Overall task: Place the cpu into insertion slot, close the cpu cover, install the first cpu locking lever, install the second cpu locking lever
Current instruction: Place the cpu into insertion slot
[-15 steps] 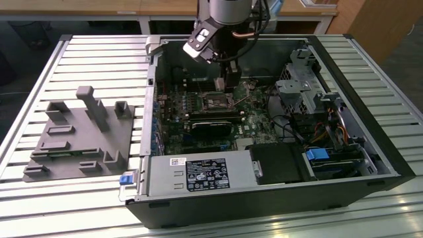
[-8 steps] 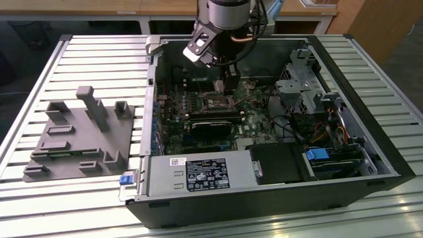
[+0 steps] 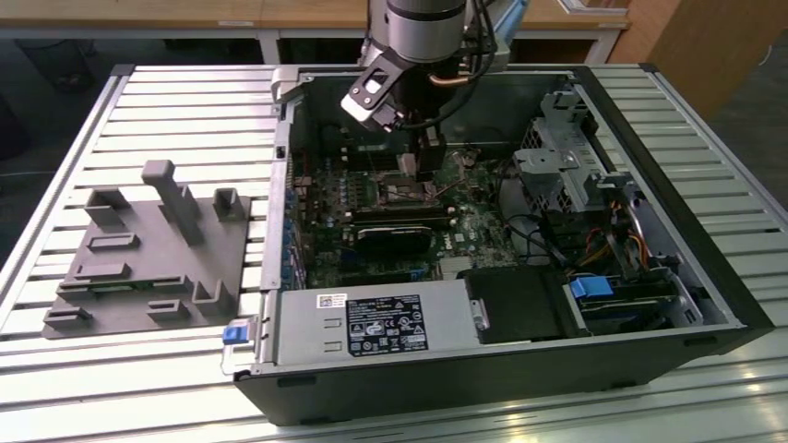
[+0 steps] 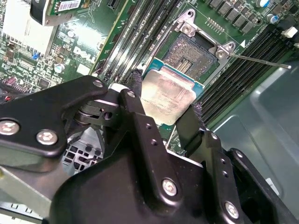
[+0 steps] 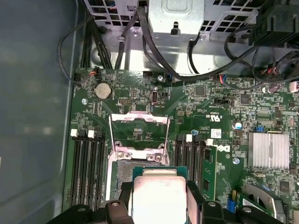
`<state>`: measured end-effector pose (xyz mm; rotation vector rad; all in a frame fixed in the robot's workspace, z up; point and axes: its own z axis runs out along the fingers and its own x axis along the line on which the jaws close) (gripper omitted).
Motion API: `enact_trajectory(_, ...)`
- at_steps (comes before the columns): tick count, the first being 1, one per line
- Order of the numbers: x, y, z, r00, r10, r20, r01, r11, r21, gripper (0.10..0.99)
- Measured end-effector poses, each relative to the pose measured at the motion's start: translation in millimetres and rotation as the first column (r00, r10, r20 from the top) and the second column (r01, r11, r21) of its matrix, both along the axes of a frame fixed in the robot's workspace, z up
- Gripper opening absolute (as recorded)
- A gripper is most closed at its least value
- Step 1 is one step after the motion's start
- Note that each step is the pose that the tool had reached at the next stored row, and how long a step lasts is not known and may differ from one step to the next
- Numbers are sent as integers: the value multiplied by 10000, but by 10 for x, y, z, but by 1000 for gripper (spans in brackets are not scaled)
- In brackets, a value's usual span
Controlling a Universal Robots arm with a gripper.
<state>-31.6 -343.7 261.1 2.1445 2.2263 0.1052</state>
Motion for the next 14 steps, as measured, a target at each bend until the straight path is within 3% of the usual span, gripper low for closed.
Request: enact_trajectory(14, 0, 1, -94, 10000, 0, 0, 0, 10000, 1, 541)
